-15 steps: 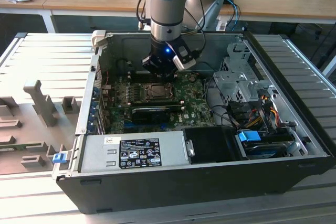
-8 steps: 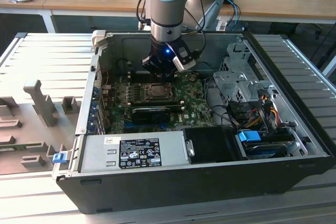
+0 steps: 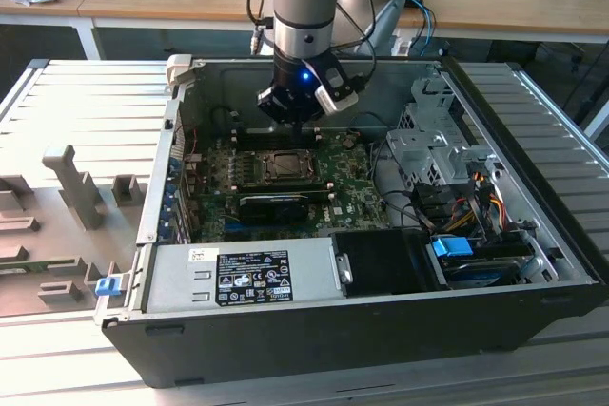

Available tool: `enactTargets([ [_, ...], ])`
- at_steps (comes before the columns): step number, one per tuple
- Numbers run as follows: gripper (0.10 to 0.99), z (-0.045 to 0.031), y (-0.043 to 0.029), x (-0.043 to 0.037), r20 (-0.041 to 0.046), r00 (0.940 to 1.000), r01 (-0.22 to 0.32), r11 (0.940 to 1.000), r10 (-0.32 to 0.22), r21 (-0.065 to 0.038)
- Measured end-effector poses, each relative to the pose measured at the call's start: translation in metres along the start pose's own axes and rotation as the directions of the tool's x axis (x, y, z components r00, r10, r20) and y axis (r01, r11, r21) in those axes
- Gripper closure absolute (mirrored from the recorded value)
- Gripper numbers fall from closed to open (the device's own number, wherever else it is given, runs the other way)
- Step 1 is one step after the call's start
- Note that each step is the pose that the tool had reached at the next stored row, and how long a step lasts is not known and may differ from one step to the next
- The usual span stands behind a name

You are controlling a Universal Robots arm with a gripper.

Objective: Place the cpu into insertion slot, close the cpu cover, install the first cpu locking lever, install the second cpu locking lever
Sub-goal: 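Install the first cpu locking lever, then install the second cpu locking lever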

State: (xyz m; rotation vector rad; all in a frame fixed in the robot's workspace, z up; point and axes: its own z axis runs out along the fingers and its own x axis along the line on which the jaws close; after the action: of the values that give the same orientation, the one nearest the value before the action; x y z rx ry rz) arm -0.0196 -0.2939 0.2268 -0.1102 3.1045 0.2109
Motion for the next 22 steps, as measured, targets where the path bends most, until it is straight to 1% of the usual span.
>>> enactTargets([
  [2,0.98,-0.0004,-0.003,0.0002,-0.0004,1.0,0.0,1.0,0.0,0.0],
  [12,0.98,-0.0013,-0.0095,0.0007,-0.0004,1.0,0.0,1.0,0.0,0.0],
  [14,0.98,-0.0018,-0.013,0.0009,-0.0004,1.0,0.0,1.0,0.0,0.0],
  [22,0.98,-0.0028,-0.0192,0.0014,-0.0004,1.0,0.0,1.0,0.0,0.0],
])
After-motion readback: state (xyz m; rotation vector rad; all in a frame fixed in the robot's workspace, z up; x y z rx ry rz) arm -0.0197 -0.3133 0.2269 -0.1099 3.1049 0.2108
